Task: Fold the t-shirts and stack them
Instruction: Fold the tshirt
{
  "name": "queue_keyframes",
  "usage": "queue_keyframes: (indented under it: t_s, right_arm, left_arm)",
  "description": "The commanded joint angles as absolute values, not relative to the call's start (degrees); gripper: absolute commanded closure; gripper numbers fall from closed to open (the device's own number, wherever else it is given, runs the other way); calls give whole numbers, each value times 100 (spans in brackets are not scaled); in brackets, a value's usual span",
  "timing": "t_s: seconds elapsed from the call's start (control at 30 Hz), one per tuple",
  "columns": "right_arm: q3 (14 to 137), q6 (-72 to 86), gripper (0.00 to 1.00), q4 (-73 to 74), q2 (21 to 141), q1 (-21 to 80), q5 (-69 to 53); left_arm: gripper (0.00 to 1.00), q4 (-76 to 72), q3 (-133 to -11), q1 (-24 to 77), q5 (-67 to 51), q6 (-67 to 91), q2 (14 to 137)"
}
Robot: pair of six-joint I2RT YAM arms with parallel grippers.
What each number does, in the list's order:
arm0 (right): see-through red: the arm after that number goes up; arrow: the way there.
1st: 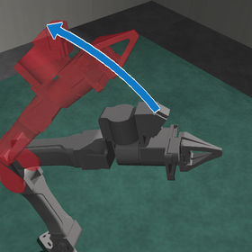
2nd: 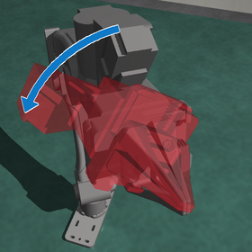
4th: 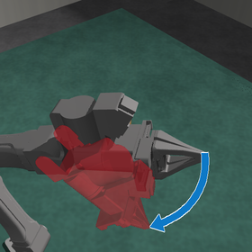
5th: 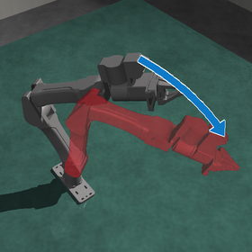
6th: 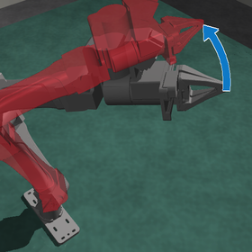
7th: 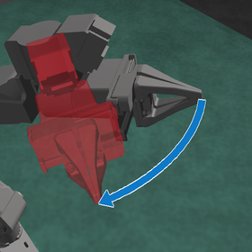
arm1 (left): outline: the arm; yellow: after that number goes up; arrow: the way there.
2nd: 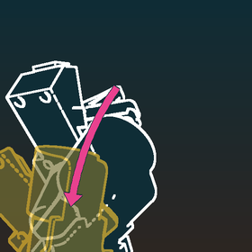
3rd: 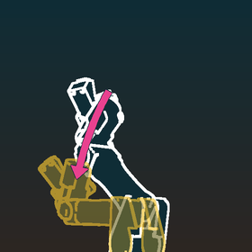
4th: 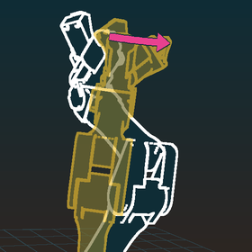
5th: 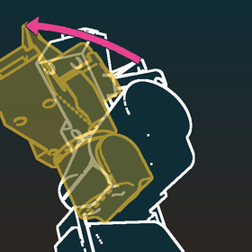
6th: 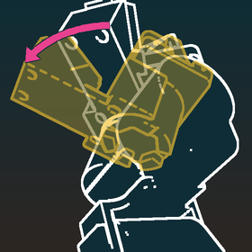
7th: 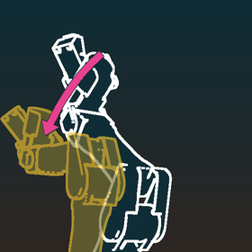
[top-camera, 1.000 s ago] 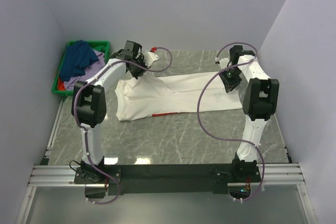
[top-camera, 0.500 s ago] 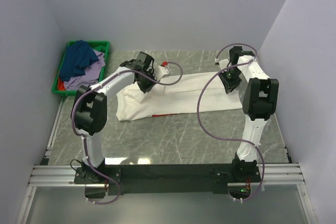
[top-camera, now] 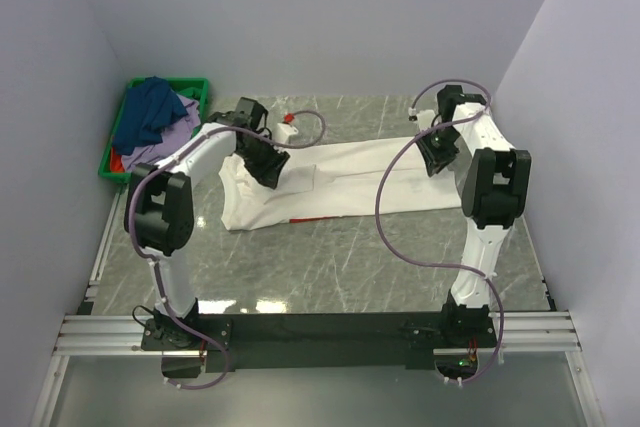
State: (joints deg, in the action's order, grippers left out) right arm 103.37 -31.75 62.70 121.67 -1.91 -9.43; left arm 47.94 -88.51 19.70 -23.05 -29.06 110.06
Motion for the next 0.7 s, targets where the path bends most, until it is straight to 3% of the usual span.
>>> queue_keyframes:
  t_s: [0.0,0.37,0.67]
  right_arm:
    - [10810,-3041,68,6390,12287,-159,-1178]
    - [10977,-2813,76,6117,12814,176,-1151]
    - [11101,-2715,77,6249,13272,272,-712]
  left_arm:
    - [52,4624,-9053,1872,-2654,-2593,10652]
    - [63,3991,-8648,1872,-1873,-2013,11644]
    - [54,3832,-8868,1741,-1590,-1828,11716]
